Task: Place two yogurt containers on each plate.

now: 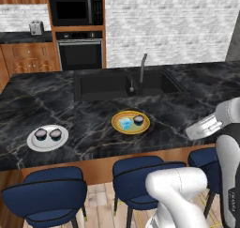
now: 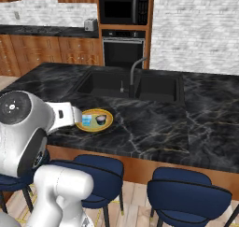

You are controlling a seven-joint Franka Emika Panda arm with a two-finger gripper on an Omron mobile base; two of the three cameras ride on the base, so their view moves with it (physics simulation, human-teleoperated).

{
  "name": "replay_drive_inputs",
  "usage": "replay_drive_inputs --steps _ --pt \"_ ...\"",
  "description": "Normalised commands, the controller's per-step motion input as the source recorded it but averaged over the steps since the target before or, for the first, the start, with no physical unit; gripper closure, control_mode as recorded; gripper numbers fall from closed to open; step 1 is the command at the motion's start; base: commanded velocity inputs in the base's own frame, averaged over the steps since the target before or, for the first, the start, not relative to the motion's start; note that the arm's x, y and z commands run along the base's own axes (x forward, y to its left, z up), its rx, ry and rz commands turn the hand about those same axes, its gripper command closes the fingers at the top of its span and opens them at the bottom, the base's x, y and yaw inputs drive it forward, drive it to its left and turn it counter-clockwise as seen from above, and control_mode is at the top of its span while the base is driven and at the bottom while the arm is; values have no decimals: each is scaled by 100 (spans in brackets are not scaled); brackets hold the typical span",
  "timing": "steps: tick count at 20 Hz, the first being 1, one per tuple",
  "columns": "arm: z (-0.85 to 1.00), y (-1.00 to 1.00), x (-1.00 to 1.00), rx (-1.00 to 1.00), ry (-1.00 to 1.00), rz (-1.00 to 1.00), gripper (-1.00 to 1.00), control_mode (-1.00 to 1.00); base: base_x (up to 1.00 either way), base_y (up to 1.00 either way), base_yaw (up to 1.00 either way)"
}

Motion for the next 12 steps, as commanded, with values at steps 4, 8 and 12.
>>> replay_drive_inputs --steps 4,8,12 --pt "-15 100 -54 -16 -49 -1 -100 -100 0 0 0" --pt "-29 100 -21 -3 -17 -23 -100 -100 0 0 0" --pt "-34 100 -3 -1 0 -26 -100 -100 0 0 0"
